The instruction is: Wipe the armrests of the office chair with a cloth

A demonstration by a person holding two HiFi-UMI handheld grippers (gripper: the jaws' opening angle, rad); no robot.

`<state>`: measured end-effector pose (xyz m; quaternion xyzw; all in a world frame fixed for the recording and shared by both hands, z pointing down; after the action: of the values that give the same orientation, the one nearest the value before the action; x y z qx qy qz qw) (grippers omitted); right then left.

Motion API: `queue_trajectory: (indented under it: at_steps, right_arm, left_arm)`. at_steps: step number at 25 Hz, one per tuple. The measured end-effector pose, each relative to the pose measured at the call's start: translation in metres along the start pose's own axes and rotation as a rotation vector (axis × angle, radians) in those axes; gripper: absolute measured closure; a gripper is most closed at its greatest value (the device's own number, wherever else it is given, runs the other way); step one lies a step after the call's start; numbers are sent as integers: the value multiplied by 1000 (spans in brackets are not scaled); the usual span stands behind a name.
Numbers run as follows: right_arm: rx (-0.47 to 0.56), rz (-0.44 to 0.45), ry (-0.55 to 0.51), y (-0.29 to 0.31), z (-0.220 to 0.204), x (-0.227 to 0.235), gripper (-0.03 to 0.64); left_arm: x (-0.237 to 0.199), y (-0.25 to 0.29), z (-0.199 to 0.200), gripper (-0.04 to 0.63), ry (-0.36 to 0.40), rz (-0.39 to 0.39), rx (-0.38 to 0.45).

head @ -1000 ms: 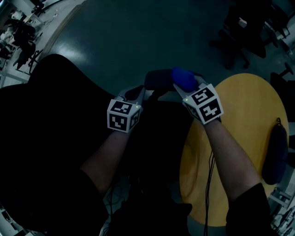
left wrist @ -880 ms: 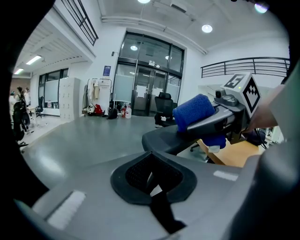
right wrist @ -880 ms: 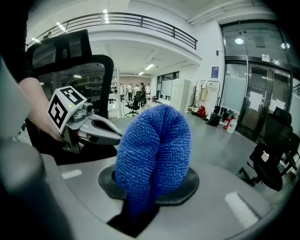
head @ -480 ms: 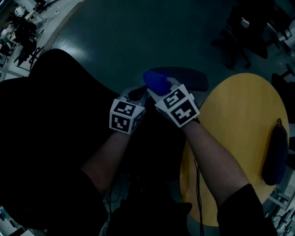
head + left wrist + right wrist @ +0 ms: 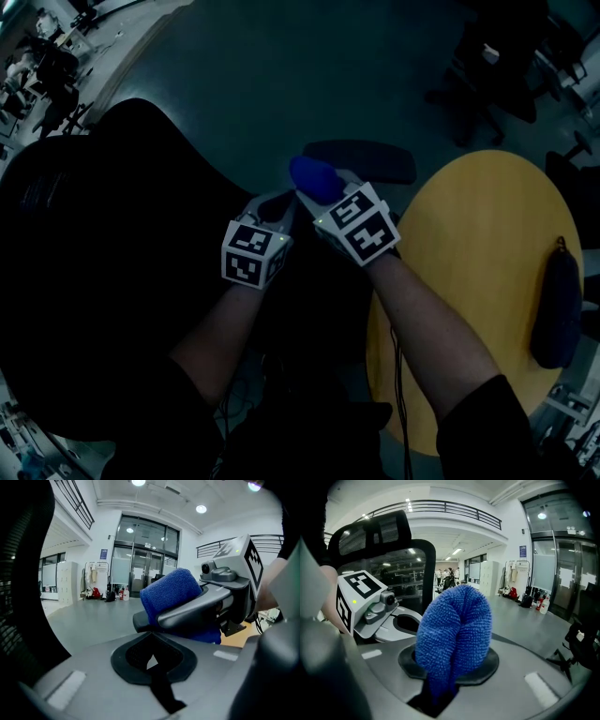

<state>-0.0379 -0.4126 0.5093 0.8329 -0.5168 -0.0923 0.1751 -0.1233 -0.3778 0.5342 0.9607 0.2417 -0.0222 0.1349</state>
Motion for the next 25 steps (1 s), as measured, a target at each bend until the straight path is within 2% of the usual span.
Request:
queue_trajectory:
  at_steps: [4, 12, 20, 25]
  right_arm:
    - [25, -23, 12, -21, 9, -16, 509]
    - [78, -120, 91, -91, 18, -71, 509]
    - [108, -207, 69, -158, 32, -140, 509]
    - [156, -301, 86, -203, 42, -183, 509]
  left_arm:
    - [12, -25, 11, 581, -23, 7, 32]
    - [45, -105, 49, 581, -90, 6, 148]
    - [91, -185, 78, 581, -64, -110, 223]
    - [120, -232, 89, 581, -37, -210, 263]
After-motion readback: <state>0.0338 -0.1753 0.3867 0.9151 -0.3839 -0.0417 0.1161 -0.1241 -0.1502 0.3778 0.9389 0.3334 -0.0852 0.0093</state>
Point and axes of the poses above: the fingertips, and each gripper's own axes: y forward along the fingers, x to its right, z out of its top, the point moved 7 cm from there along -y, backward along the fingers, and after that the axes turned 12 degrees about x, right-handed, at the moved point
